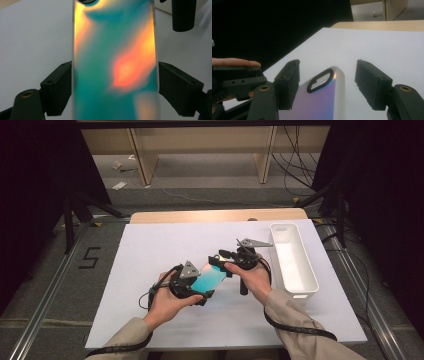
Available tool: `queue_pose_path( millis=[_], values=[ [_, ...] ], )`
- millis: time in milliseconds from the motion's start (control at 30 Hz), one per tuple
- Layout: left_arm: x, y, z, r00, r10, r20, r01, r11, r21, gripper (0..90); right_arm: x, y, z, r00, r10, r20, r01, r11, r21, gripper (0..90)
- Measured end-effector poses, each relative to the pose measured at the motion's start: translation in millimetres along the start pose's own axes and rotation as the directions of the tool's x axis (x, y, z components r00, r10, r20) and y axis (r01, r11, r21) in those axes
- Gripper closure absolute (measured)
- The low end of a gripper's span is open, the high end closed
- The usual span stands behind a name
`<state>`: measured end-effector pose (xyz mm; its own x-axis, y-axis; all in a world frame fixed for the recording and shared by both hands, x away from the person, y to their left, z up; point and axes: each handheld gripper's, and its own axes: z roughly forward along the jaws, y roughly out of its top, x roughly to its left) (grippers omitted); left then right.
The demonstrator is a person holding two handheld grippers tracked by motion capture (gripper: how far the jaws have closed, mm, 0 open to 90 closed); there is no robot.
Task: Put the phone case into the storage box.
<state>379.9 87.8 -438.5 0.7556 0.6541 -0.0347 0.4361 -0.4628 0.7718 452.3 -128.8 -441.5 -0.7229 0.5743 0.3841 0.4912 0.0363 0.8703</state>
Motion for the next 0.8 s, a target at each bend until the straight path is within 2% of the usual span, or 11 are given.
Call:
queue_pose_path(
  millis=[800],
  values=[
    [0.4,-1.0,1.2,1.0000,0.004,-0.003,-0.004,1.0000,-0.007,17.0,-0.6,0.9,2.1,0.9972,0.072,-0.023,-0.071,0.997,0.018,62.1]
  ],
)
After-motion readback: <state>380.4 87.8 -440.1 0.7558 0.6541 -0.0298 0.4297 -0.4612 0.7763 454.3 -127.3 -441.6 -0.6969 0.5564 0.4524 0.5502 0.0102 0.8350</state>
